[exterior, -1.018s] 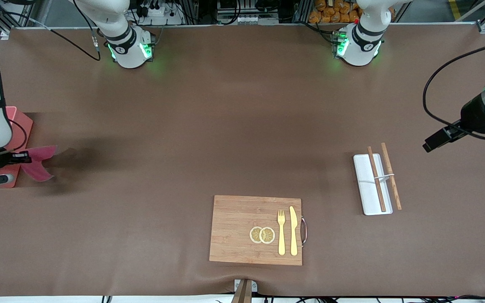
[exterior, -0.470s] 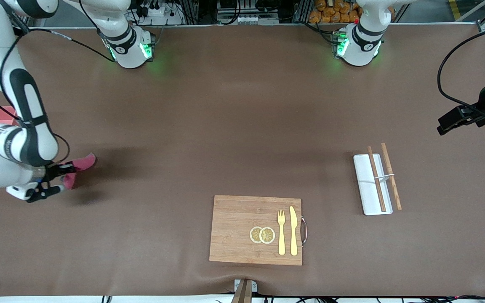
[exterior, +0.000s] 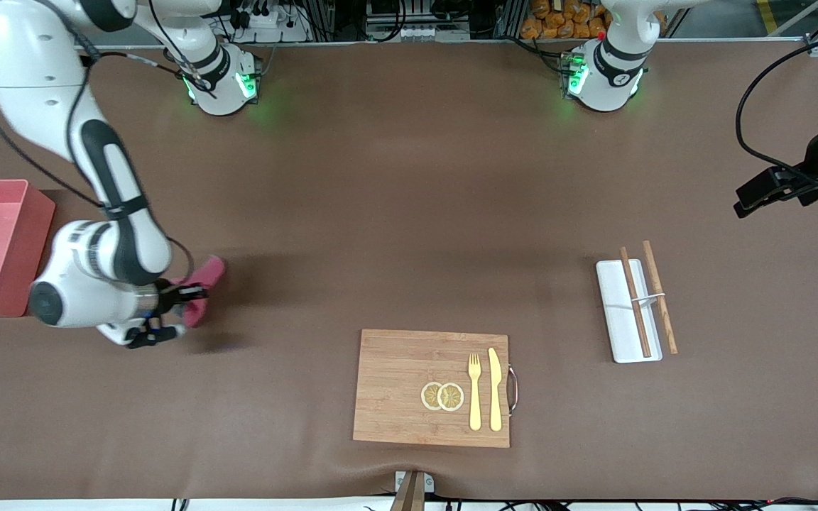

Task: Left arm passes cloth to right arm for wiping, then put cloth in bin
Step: 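Hold the cloth above the pink bin with the right gripper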

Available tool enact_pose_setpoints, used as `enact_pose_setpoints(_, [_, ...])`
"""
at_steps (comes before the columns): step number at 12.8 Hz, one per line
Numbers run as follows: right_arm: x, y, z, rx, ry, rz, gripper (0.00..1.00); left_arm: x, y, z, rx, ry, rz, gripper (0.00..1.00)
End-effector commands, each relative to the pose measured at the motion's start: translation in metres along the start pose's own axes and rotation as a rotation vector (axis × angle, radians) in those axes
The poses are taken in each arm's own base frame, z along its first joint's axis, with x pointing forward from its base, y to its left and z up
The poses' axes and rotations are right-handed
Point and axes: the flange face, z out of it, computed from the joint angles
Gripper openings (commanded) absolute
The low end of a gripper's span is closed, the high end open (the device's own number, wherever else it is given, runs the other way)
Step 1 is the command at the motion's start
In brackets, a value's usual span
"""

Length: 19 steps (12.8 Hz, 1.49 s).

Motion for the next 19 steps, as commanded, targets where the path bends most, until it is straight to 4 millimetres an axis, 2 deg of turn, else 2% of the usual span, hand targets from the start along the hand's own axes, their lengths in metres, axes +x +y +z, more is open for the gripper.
enact_pose_setpoints(1, [0.001,-0.086,-0.024,0.021,0.045,0.064,0.00,-0.016,-0.005,-0.004,-0.010,-0.006,0.006,1.00])
enact_pose_setpoints(2, [-0.006,-0.128,-0.044,0.015,0.071,0.071,0.00,-0.016,-0.004,-0.004,-0.005,-0.007,0.009,1.00])
enact_pose_setpoints(4, [-0.027,-0.183,-0.096,0.023,0.137,0.134,0.00,-0.020,-0.005,-0.010,-0.006,-0.001,0.005,1.00])
enact_pose_setpoints(5, [-0.040,-0.198,-0.123,0.024,0.153,0.126,0.00,-0.019,-0.006,-0.011,-0.006,0.001,0.002,1.00])
enact_pose_setpoints(6, [-0.054,-0.199,-0.150,0.025,0.158,0.117,0.00,-0.018,-0.006,-0.010,-0.005,0.000,-0.002,1.00])
enact_pose_setpoints(7, [-0.070,-0.193,-0.176,0.004,0.146,0.112,0.00,-0.018,-0.008,-0.011,-0.005,0.002,0.006,1.00])
enact_pose_setpoints(10, [-0.109,-0.125,-0.250,-0.128,0.094,0.114,0.00,-0.018,-0.009,-0.013,-0.006,0.006,0.004,1.00])
enact_pose_setpoints(11, [-0.121,-0.093,-0.270,-0.126,0.073,0.099,0.00,-0.018,-0.009,-0.014,-0.006,0.007,0.006,1.00])
enact_pose_setpoints(12, [-0.133,-0.055,-0.291,-0.113,0.068,0.065,0.00,-0.018,-0.008,-0.013,-0.006,0.006,0.009,1.00])
enact_pose_setpoints(14, [-0.156,0.025,-0.322,-0.089,0.076,0.010,0.00,-0.017,-0.006,-0.009,-0.005,-0.001,0.011,1.00])
enact_pose_setpoints(16, [-0.182,0.100,-0.335,-0.121,0.076,-0.038,0.00,-0.017,-0.006,-0.009,-0.005,-0.001,0.011,1.00])
enact_pose_setpoints(19, [-0.220,0.219,-0.327,-0.139,0.030,-0.048,0.00,-0.017,-0.005,-0.011,-0.009,0.002,0.012,1.00])
